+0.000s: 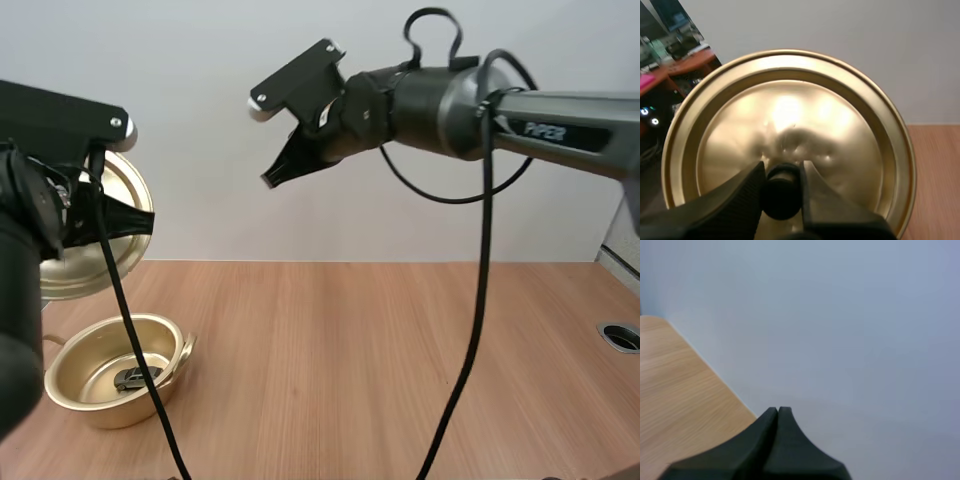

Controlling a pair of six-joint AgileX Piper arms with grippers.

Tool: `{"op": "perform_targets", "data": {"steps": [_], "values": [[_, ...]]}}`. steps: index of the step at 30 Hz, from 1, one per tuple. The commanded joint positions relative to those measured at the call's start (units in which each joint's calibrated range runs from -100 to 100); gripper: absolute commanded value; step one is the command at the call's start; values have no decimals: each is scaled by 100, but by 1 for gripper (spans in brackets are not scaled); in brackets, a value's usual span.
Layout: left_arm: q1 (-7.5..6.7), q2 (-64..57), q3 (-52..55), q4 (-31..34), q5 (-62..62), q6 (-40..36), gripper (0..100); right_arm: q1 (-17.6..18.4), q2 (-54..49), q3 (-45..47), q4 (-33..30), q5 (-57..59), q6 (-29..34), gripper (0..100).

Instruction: Open the pot, put the car inside, and close it

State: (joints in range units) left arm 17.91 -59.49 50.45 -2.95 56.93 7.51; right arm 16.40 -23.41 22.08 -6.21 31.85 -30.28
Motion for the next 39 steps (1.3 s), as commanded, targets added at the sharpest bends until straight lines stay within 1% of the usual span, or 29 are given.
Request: {"op": "perform_targets", "data": {"steps": [1,3,7,12,15,19,21,27,33,39], "values": [[4,710,3,-40,274,90,0,-160,-494,-2,-5,73,3,0],[4,1145,3,-119,511,248,0,-221,-758,-2,-5,196,3,0],[4,1943,3,-329,1033,562,0,-256,-1302,-2,-238,454,3,0],[4,2565,3,-327,1176,678,0,-256,-1862,-2,-290,625,3,0],[4,2789,3,-327,1212,737,0,-256,-2112,-2,-487,715,3,0],[4,3074,3,-327,1525,878,0,-256,-2206,-2,-732,1001,3,0],[4,3180,3,-305,1631,896,0,-256,-2206,-2,-759,1085,3,0],[4,3382,3,-254,1606,927,0,-256,-2206,-2,-759,1120,46,0],[4,3644,3,-14,1605,969,0,-256,-2206,-2,-759,1249,39,0],[4,3899,3,7,1642,969,0,-256,-2206,-2,-759,1313,39,0]]}}
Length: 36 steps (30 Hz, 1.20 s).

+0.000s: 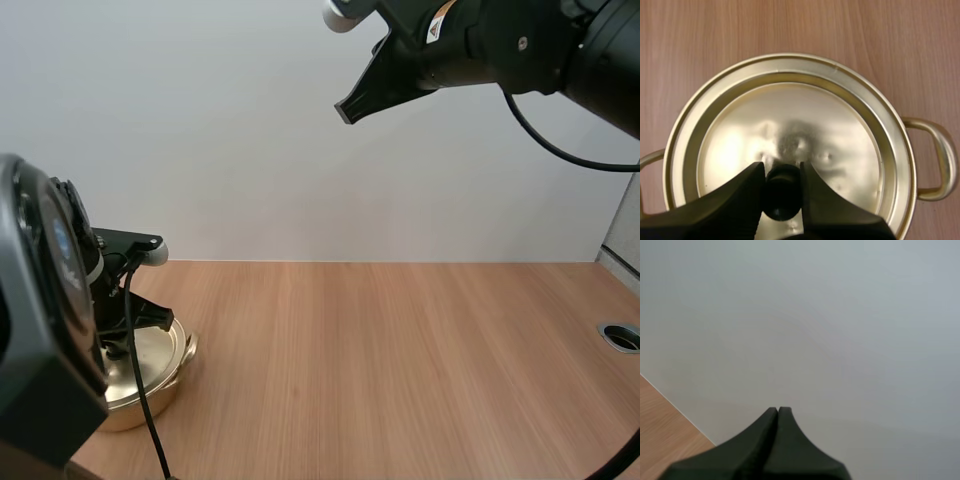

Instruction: Open the pot, put the car inside, and close it

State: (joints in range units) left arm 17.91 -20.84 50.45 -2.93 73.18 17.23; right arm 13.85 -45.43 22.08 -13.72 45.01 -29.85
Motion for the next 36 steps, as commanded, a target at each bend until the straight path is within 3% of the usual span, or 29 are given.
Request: {"op": "perform_targets", "data": {"steps": [1,7,9,12,16,19,28,36], "values": [[4,103,3,6,-14,-3,0,-1,-4,-2,-8,-2,-4,0],[4,450,3,-16,-130,8,0,-1,-4,-2,-19,-4,-4,0],[4,510,3,-16,-130,38,5,-1,-4,-2,-19,-4,-4,0],[4,542,3,-114,-267,62,28,-1,-4,-2,-19,-4,-4,0],[4,542,3,-568,-309,399,71,-1,-4,-2,-61,-4,-4,0],[4,542,3,-854,-536,535,88,-1,-4,-2,-162,-4,-4,0],[4,414,-354,-1040,-693,667,89,-1,-4,-2,-245,37,52,0],[4,-609,-858,-1891,-1229,677,89,-1,-4,232,-282,-47,76,0]]}}
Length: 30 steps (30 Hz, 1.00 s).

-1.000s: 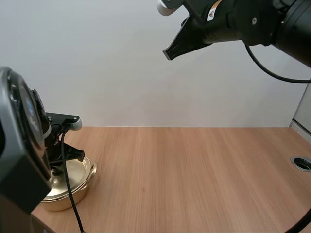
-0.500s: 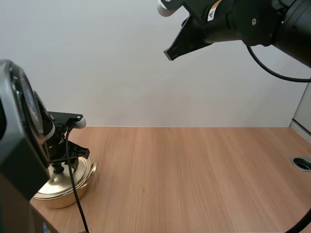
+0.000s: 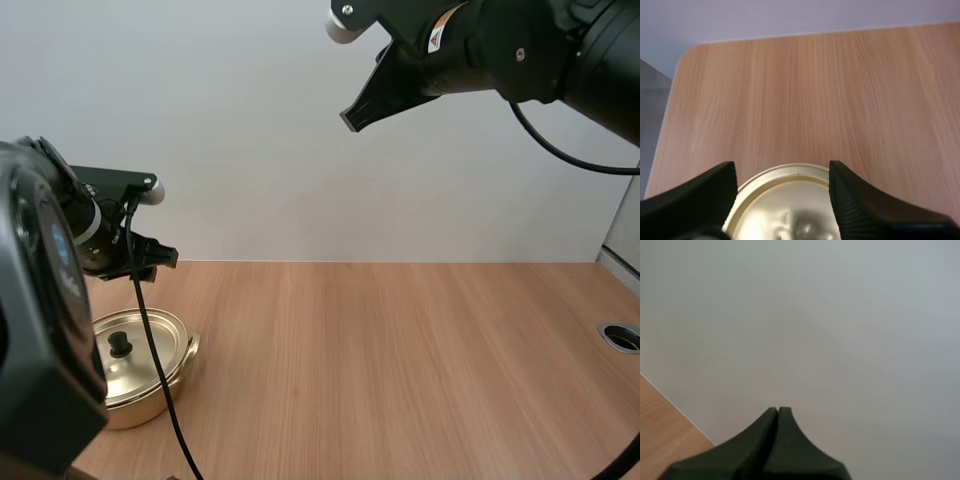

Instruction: Open the pot, put the car inside, and close it

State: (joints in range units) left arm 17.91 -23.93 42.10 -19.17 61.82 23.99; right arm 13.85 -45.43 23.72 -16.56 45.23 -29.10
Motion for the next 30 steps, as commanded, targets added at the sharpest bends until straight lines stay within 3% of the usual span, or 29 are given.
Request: {"op": "perform_targets", "data": {"steps": [1,10,14,25,28,30], "values": [[4,-519,-23,-482,-196,27,89,-1,-4,128,2,-141,2,0],[4,-2895,-23,-2700,-286,595,89,-1,9,518,-19,-912,15,0],[4,-3977,-23,-3356,-251,683,89,-1,9,589,-8,-1053,15,0],[4,-6055,38,-3626,-235,180,89,-85,-17,615,-140,-1197,275,0],[-21,-6231,38,-3430,-235,177,89,-267,-119,629,-140,-1197,461,0],[-123,-6180,38,-3103,-254,36,89,-419,-301,674,-128,-1197,578,0]]}}
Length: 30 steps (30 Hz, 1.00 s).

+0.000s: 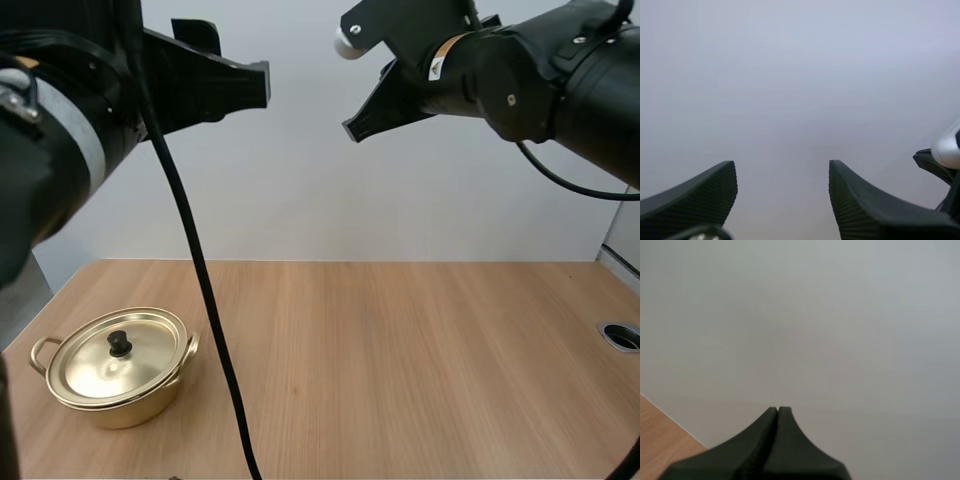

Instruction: Open the pot, put the car inside, and close it

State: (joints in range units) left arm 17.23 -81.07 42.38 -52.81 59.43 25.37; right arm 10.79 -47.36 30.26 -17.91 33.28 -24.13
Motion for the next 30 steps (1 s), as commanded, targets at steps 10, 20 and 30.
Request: {"op": "perform_targets", "data": {"steps": [10,20,30], "values": [[-1082,-518,177,2208,-456,-1118,88,-1134,-1693,1440,392,351,624,0],[-1187,-1893,1612,2739,-857,-1152,0,-1243,-3475,2820,599,-194,624,0],[-1190,-1893,1987,2815,-857,-1396,0,-856,-3580,2830,221,831,624,0]]}}
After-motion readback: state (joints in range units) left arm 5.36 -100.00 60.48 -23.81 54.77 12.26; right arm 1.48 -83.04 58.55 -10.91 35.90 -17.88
